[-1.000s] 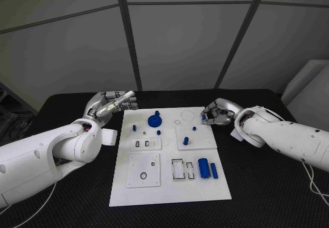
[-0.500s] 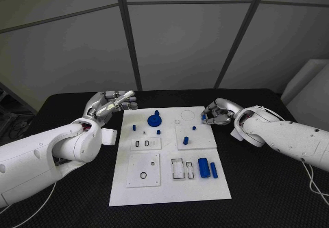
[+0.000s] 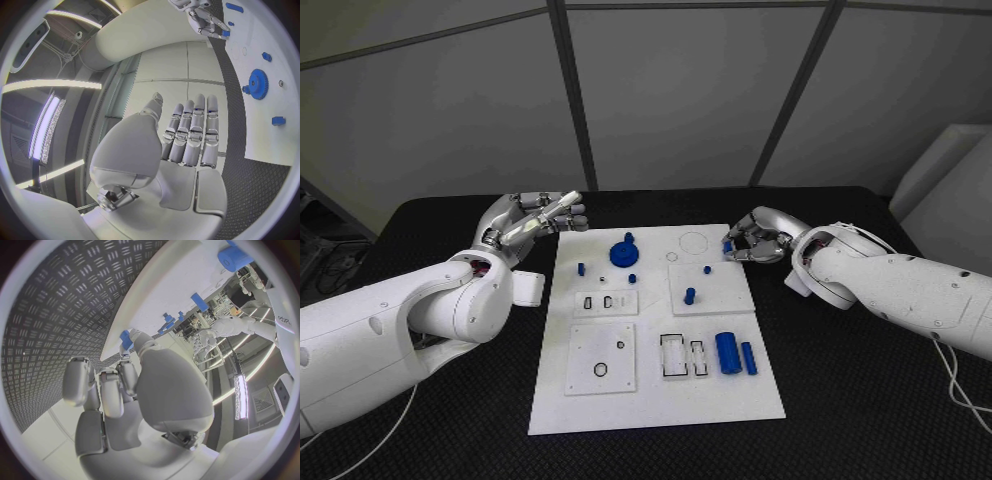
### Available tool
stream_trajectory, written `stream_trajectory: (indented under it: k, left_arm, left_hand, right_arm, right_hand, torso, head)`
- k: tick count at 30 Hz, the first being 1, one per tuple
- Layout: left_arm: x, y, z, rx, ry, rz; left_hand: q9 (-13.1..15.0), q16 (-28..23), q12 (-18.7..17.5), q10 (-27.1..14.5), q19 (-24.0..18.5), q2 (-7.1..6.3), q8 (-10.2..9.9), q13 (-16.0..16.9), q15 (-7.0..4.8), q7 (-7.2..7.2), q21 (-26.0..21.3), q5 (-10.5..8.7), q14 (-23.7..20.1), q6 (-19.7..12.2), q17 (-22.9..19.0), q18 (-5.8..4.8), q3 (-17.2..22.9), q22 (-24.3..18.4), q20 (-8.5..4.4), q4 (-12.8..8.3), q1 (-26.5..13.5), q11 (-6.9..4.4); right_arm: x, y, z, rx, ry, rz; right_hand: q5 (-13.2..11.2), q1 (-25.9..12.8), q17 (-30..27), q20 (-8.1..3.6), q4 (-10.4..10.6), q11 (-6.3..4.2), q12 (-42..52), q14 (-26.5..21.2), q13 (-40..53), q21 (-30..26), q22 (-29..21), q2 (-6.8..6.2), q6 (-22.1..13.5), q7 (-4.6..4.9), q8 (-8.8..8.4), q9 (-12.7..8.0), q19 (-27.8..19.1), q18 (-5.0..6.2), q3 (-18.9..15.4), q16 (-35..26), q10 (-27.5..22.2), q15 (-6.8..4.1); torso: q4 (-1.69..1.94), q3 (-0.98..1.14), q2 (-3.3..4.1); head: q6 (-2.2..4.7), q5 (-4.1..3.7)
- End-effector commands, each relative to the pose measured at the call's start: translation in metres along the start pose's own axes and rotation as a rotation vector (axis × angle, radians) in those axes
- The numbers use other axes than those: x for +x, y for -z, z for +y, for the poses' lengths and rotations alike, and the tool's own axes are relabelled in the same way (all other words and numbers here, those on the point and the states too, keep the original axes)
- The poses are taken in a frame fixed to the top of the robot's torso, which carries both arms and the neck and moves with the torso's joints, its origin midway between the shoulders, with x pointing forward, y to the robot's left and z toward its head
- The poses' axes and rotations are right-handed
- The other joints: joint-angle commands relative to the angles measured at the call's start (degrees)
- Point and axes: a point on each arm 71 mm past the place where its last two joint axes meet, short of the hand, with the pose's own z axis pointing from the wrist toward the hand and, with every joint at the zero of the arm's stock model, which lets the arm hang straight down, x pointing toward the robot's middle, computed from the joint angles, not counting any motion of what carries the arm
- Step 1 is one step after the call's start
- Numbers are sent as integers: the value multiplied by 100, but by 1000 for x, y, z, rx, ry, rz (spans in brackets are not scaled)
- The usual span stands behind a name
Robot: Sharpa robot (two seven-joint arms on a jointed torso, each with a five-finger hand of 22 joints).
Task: Assemble the parts on the task board
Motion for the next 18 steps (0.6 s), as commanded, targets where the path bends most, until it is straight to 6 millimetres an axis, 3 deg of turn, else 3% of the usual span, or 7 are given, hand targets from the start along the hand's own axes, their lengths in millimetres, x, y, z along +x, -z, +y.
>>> stream_trajectory:
  k: [1,9,18]
  left_arm:
    - [1,0,-1,8,0,12]
    - [1,0,-1,7,0,13]
    - [1,0,-1,6,0,12]
  left_hand:
    - [0,-20,-9,12,-49,42,-22,-6,-14,24,23,-25,27,14,8,-54,3,5,8,-40,0,6]
    - [0,-20,-9,12,-49,42,-22,-6,-14,24,23,-25,27,14,8,-54,3,5,8,-40,0,6]
    - [0,-20,-9,12,-49,42,-22,-6,-14,24,23,-25,27,14,8,-54,3,5,8,-40,0,6]
  right_arm:
    - [-1,0,0,1,5,-5]
    - [-1,0,1,-4,4,-5]
    - [-2,0,4,-16,4,-38]
  right_hand:
    - [-7,-28,1494,-23,-19,-10,-37,604,-7,10,-9,-30,-42,7,-29,-5,5,-42,-15,23,-38,-6]
    - [-4,-35,1506,-23,-14,-28,6,607,44,22,17,46,81,-23,41,16,22,-46,12,28,2,-12]
    - [-8,10,1506,-127,-46,-195,98,607,155,68,108,331,522,-221,318,100,85,-62,154,28,118,-145]
  torso:
    - [-2,1,-1]
    - [4,1,0]
    - [1,2,0]
  head:
    - [2,-4]
    - [-5,-9]
    - [-17,0]
